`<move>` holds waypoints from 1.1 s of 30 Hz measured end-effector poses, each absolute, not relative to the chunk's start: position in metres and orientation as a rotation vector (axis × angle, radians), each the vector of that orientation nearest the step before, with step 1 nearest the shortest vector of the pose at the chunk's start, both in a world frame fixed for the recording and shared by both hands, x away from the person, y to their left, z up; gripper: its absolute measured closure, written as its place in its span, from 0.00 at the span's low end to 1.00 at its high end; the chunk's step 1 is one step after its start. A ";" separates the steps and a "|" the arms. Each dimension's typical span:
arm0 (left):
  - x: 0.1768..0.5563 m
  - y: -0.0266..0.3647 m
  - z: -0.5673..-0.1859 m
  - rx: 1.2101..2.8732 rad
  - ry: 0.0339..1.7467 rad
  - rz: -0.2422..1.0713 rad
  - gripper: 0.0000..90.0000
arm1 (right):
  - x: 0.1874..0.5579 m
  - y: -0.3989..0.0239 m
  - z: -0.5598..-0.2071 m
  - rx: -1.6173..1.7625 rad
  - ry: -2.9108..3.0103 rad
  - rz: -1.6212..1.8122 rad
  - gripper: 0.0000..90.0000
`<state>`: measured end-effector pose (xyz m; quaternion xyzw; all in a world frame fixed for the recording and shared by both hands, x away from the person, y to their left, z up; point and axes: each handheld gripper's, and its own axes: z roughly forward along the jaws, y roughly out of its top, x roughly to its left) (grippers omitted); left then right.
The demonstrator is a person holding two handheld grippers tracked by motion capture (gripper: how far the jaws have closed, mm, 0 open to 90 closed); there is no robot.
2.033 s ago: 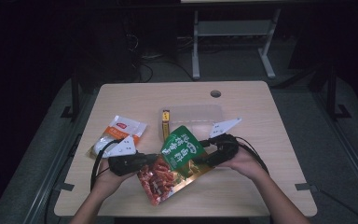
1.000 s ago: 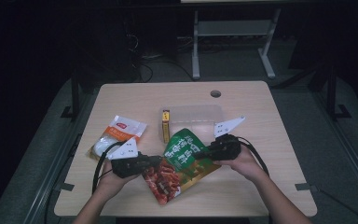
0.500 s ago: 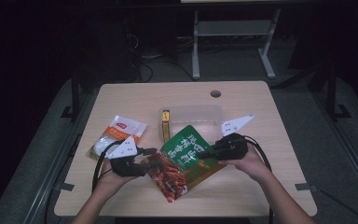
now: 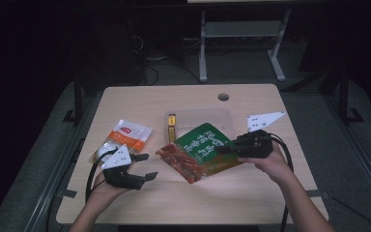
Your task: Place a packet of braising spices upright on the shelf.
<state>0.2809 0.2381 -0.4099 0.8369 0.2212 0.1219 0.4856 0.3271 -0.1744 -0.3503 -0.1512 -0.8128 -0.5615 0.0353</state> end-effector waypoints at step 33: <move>0.292 0.233 -0.429 2.153 0.548 0.243 0.26 | 0.343 -0.209 -0.270 -0.831 -2.679 -1.834 1.00</move>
